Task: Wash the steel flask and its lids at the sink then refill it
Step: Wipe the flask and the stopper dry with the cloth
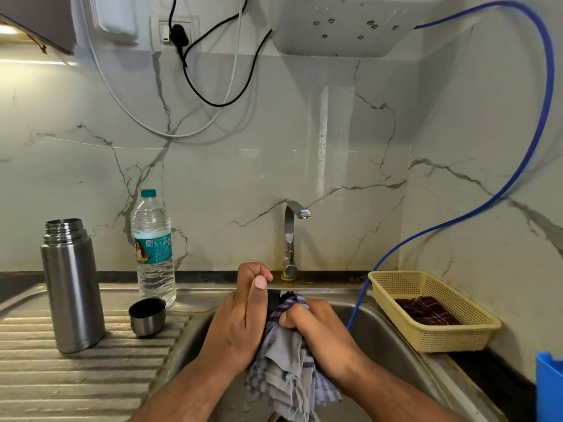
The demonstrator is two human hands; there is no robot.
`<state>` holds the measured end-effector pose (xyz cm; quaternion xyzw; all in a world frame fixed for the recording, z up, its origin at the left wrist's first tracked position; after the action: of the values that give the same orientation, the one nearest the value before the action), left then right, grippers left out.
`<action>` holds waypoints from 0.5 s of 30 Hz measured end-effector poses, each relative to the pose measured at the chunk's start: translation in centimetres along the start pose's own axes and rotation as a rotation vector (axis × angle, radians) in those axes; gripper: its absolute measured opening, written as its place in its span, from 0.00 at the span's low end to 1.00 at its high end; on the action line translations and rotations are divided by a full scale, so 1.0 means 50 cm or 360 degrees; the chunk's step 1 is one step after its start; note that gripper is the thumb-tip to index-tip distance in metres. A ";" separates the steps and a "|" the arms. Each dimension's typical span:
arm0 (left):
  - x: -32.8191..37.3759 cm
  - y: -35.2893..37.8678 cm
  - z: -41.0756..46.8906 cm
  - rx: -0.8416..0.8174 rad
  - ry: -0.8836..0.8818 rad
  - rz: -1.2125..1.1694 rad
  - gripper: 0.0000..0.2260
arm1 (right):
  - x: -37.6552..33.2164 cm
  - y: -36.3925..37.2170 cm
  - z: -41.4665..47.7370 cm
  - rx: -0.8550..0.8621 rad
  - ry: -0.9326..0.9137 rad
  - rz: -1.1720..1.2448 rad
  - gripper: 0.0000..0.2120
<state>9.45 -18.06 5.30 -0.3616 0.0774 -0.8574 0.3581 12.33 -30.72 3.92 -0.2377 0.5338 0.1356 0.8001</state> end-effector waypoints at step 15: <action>-0.033 0.074 -0.037 -0.0659 -0.0721 -0.0997 0.27 | -0.035 -0.074 0.005 0.0221 -0.0610 -0.1341 0.20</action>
<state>11.07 -19.90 1.58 -0.6107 0.0538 -0.7900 0.0087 13.56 -33.67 6.47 -0.3502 0.2411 -0.1956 0.8837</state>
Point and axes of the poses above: each hand's wrist, its own z-axis towards the middle knuckle, its own y-axis out of the palm, x = y × z, the point moved 8 cm from there along z, towards the middle knuckle
